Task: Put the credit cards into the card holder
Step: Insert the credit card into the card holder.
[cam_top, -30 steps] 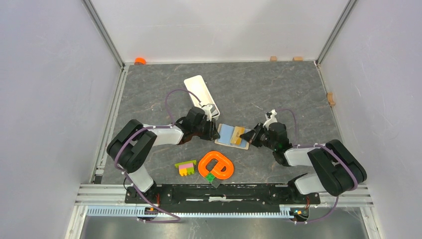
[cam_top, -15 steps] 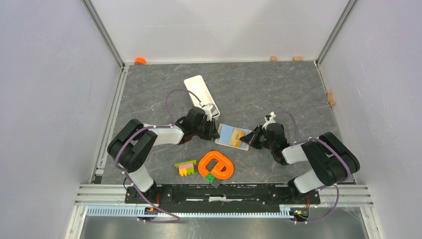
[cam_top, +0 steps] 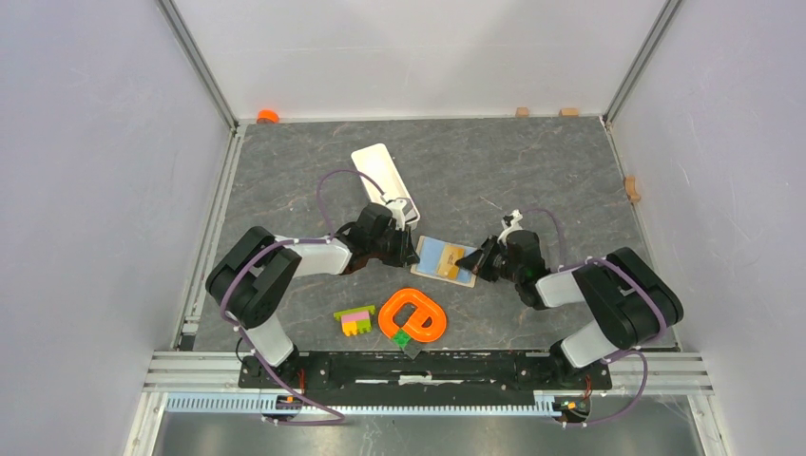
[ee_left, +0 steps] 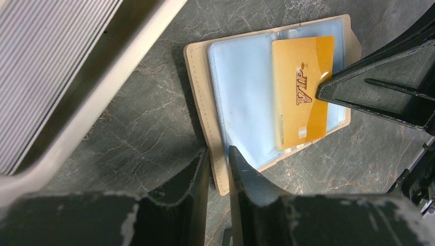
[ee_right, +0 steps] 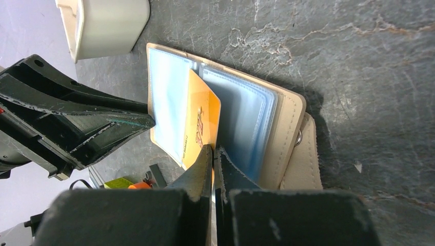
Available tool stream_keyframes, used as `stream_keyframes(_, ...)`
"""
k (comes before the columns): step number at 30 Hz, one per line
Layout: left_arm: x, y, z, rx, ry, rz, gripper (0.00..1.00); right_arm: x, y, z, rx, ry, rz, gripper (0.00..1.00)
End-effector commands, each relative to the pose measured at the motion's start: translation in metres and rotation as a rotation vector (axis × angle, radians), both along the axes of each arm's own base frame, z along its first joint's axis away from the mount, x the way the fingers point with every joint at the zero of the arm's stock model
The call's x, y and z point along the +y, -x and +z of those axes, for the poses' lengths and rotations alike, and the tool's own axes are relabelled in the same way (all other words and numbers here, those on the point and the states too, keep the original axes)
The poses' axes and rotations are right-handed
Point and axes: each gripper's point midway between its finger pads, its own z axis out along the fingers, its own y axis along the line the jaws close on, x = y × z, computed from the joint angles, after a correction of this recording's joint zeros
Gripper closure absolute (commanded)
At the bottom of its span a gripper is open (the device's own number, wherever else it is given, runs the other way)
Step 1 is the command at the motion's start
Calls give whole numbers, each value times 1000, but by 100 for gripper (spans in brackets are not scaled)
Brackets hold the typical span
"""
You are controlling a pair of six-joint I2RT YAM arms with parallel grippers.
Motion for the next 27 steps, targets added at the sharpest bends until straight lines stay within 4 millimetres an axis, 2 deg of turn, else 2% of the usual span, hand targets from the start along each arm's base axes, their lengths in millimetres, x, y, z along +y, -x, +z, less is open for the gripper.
stream_keyframes(1,0,8,-14,15,-48,-55,73,-6,4,-17,45,67,6,100)
stream_keyframes(23,-6,7,-10,3,-29,-93,77,4,-3,-29,93,129,48,100)
stream_keyframes(27,-13,10,-7,7,10,-113,78,7,-10,-28,70,174,60,95)
